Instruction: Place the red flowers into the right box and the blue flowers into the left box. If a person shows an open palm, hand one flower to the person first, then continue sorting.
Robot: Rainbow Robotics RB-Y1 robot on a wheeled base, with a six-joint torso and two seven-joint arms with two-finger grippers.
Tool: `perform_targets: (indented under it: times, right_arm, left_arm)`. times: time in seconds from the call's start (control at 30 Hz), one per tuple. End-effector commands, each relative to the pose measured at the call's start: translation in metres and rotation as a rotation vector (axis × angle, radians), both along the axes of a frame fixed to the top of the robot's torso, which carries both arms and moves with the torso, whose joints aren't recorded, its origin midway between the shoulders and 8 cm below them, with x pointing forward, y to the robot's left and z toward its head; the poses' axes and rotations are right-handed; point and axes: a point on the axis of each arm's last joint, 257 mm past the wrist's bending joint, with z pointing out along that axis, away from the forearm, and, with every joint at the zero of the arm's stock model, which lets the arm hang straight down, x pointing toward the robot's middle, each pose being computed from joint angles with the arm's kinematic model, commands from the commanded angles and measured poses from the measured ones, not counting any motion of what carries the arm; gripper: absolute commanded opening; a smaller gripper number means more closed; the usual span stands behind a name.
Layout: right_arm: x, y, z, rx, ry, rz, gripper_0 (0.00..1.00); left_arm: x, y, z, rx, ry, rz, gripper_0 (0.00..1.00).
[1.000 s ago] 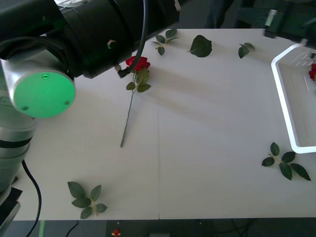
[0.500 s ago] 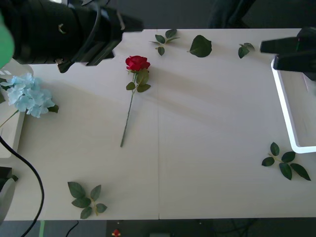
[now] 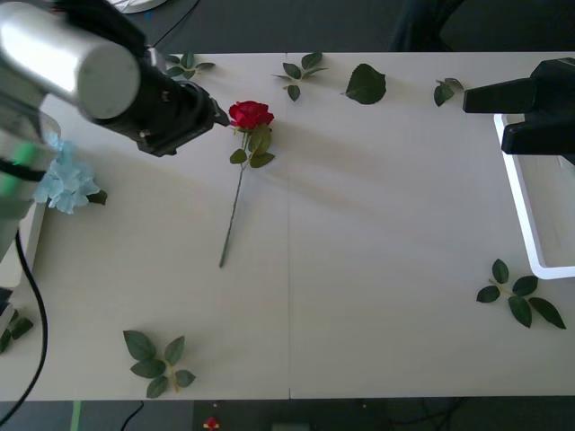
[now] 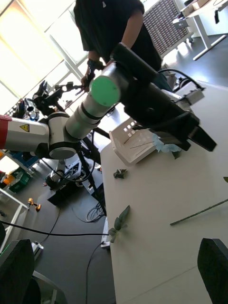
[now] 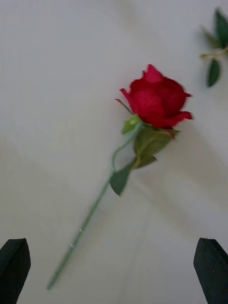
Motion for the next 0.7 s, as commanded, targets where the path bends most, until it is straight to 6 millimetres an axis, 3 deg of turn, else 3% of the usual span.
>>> perform_targets:
  times: [0.03,0.4,0.7]
  right_arm:
    - [-0.008,-0.001,0.004,-0.013,0.007,0.004,1.00]
    - [-0.008,-0.001,0.004,-0.013,0.007,0.004,1.00]
    - [-0.008,-0.001,0.004,-0.013,0.007,0.004,1.00]
  left_arm:
    - [0.029,-0.005,0.022,0.133,-0.082,-0.079,1.00]
    - [0.052,0.001,-0.021,0.372,-0.044,-0.244,1.00]
    - [0.071,-0.027,-0.061,0.372,-0.076,-0.320,1.00]
